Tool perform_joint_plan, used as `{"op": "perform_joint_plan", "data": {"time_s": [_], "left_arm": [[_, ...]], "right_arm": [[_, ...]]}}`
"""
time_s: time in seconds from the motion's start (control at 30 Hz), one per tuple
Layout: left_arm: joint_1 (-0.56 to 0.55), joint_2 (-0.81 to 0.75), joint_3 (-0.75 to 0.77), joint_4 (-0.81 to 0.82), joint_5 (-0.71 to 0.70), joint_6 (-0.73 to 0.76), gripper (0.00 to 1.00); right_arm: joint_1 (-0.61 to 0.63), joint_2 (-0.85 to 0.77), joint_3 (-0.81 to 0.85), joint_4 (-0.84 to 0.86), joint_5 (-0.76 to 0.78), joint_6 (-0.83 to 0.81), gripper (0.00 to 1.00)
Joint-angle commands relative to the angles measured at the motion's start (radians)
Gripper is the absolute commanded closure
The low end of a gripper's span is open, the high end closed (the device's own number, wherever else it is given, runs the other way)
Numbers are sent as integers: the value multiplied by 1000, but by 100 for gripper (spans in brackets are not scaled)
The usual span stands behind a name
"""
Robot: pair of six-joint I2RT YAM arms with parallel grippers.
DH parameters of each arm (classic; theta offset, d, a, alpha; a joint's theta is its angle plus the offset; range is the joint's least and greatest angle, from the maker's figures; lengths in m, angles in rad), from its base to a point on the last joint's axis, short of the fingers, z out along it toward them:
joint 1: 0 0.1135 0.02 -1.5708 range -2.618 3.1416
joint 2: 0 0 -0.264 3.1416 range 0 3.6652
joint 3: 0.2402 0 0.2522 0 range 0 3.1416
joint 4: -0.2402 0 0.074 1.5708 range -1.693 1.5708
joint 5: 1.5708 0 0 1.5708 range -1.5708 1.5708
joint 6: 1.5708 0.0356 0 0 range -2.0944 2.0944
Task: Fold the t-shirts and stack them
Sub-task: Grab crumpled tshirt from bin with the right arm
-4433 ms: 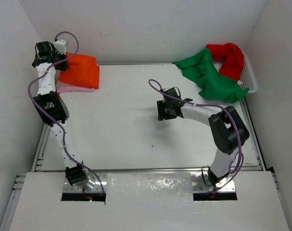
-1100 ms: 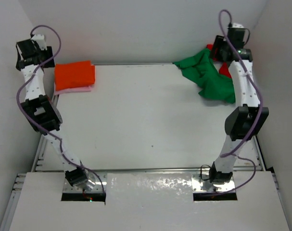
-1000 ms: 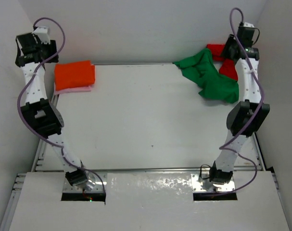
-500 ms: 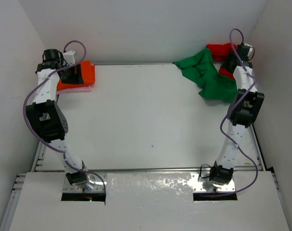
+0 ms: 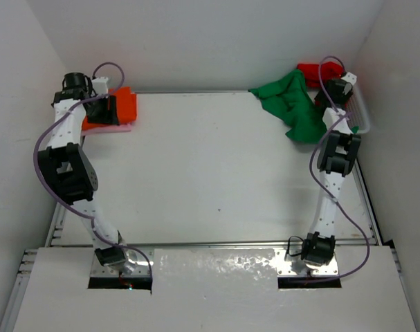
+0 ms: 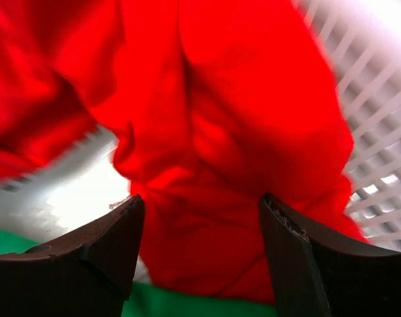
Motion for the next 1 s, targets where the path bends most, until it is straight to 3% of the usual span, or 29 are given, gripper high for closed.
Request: {"op": "perform_joint_plan", "data": {"time_s": [0.0, 0.1, 0.2, 0.23, 0.33, 0.53, 0.77, 0.97], "left_arm": [[-26, 57, 64, 2, -64, 29, 48], [-37, 80, 86, -4, -81, 37, 48], [-57, 77, 66, -4, -101, 53, 48], [-60, 74, 55, -4, -106, 58, 48], [-63, 64, 44, -1, -130, 66, 48], [-63, 57, 46, -3, -135, 69, 48], [-63, 22, 26, 0, -94, 63, 48], [-63, -41, -46, 35, -35, 67, 48]], "right_arm": [[23, 41, 38, 76, 46, -1, 32], [25, 63, 45, 98, 95, 1, 34], [25, 106, 79, 124, 109, -11, 56], [25, 107, 77, 141, 110, -11, 75], [23, 86, 36, 168, 103, -16, 100], [23, -63, -47, 222, 83, -58, 100], [25, -433, -382, 388, 55, 4, 100], [34, -642, -594, 523, 20, 42, 100]]}}
